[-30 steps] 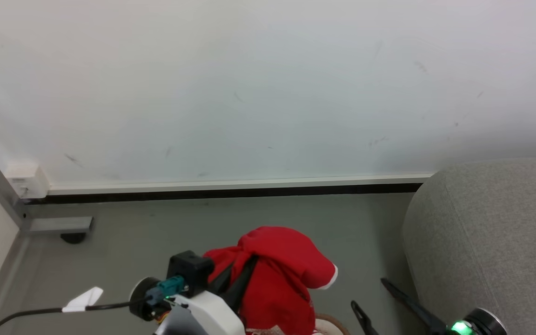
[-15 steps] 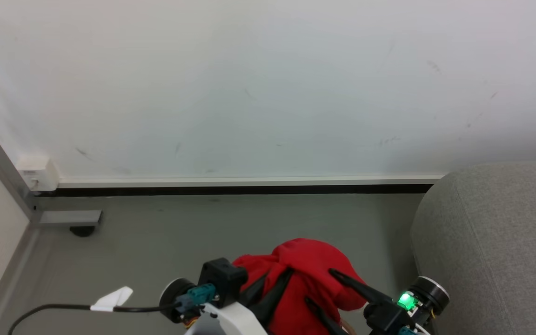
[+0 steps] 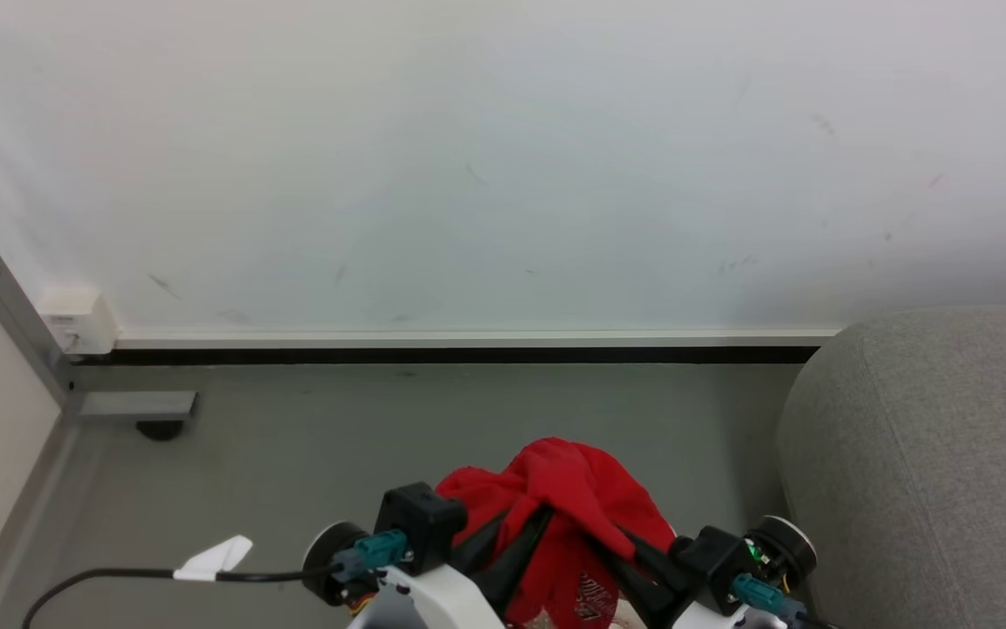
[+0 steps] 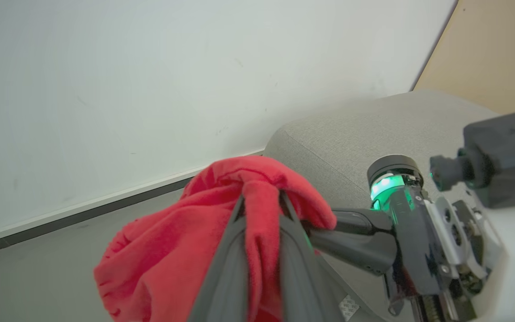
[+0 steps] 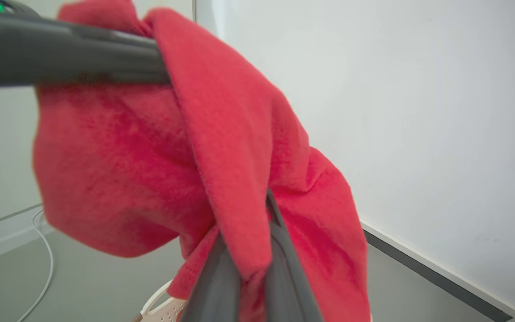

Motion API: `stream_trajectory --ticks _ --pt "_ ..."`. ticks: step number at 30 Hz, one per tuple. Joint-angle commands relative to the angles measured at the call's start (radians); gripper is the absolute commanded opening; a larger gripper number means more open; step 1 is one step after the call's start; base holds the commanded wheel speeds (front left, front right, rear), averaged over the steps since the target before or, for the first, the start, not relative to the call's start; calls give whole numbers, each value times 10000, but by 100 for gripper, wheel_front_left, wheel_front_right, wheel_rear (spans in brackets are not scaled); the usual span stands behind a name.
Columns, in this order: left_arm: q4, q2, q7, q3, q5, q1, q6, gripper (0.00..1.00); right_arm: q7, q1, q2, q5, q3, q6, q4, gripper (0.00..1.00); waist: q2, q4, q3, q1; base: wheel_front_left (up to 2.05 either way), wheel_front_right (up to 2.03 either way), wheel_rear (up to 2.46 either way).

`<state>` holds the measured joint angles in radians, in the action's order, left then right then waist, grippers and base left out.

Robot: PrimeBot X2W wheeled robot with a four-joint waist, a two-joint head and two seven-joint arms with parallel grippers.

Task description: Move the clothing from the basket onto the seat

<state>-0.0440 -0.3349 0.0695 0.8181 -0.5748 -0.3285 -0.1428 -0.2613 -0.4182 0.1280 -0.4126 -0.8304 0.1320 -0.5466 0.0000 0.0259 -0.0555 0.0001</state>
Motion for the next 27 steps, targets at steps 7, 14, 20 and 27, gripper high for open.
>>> stream_trajectory --ticks 7,14,20,27 --pt "225 -55 -414 -67 126 151 -114 100 -25 341 275 -331 672 -25 406 0 0 -188 37 -1 0 0 0" --pt "657 75 -1296 -14 176 349 82 100 -26 482 599 -314 1480 -25 802 0 0 -410 109 -1 0 0 0" --pt "1220 186 -1801 55 207 449 231 100 -26 595 889 -149 2074 -23 1130 0 0 -564 146 -1 0 0 0" --pt "1600 275 -1999 128 105 477 292 100 -26 801 1163 36 2542 -25 1498 0 0 -884 204 -1 0 0 0"
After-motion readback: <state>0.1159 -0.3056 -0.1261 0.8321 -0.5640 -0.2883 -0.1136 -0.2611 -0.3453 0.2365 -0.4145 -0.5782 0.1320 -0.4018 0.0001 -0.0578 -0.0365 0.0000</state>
